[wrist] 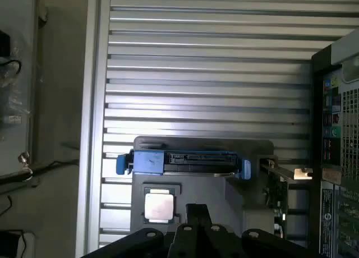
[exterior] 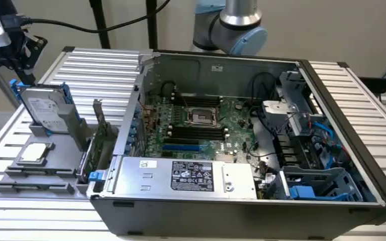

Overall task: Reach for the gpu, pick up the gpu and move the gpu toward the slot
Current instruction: 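Reach for the gpu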

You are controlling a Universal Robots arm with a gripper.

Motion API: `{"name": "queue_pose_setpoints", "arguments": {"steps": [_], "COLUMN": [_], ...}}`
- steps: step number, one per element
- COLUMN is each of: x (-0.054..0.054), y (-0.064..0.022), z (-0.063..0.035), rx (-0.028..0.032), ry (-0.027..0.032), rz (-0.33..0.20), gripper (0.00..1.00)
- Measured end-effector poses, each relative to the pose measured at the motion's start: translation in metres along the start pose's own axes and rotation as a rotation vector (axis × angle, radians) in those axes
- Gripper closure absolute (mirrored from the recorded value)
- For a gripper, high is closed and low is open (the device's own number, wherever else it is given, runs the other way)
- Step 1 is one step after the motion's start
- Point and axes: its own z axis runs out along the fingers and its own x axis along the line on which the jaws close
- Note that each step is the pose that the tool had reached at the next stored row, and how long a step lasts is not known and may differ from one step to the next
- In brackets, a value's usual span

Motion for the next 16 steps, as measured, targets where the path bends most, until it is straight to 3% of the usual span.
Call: {"name": "queue_pose_setpoints", "arguments": {"steps": [13,16], "x": [0.0,0.0], "y": [-0.0001,-0.004], "z": [-0.0001,0.0], "rx": [0.0001,0.0014], "ry": [0.0001,0.0001], "rz": [0.0,0.001], "gripper": [0.89,0.89]}}
